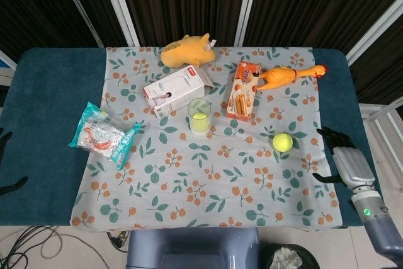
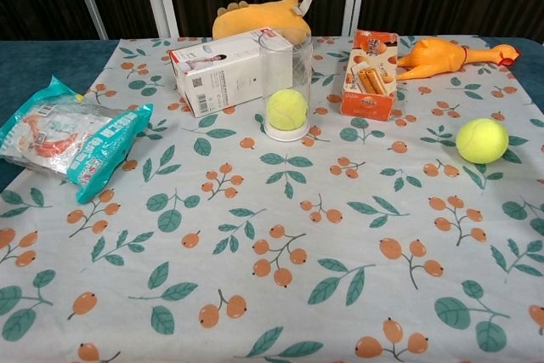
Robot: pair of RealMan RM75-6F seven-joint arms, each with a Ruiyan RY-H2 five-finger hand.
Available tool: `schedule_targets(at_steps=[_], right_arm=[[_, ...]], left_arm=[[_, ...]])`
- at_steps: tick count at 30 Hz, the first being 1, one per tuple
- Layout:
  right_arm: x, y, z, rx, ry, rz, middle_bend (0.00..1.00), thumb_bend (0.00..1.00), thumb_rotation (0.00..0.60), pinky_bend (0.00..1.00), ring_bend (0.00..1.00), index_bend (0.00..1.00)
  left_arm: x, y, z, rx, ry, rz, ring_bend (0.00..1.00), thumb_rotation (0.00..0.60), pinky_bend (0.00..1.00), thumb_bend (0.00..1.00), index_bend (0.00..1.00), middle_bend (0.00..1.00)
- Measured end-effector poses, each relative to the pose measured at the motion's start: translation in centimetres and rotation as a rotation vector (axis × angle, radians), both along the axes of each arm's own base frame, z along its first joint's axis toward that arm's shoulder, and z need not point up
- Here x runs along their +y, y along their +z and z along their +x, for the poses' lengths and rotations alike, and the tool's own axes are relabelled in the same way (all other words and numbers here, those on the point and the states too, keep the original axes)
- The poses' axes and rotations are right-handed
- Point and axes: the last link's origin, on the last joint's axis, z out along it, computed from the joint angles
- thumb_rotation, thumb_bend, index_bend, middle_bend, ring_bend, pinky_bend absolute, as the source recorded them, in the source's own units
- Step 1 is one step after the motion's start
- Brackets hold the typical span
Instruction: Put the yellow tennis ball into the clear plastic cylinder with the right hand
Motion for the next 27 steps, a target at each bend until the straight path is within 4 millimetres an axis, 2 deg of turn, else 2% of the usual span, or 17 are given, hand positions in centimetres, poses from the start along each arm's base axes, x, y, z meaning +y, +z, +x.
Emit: schedule_targets(at_steps=[6,12,20,27], right_arm=[[-4.0,-2.7,1.7,0.013,-0.006,0.057,0.0,0.25,0.6,0.0,0.02,0.05],[-6.5,-5.1,1.5,0.047,-0.044,0.091,0.0,0.25,0.6,0.0,0.03,0.05],[-7.5,-7.3,0.1,0.085,-0.092,0.122,0.04,0.25,0.6,0.0,0.09,0.09],[-8.2,-9.1,-0.7,0.112,-0.107,0.139,0.15,0.25,0.6,0.0,0.19,0.21]], left_arm=[[0.2,0.0,0.0,0.001,0.001,-0.001,0.0,0.6,0.06,0.0,0.08,0.0],[0.3,0.2,-0.2,-0.004,0.007,0.009,0.0,0.6,0.06,0.0,0.08,0.0],[0.3,0.5,-0.3,-0.007,0.011,0.016,0.0,0.6,0.06,0.0,0.08,0.0],[0.4,0.4,-0.3,-0.005,0.014,0.015,0.0,0.6,0.06,0.0,0.08,0.0]])
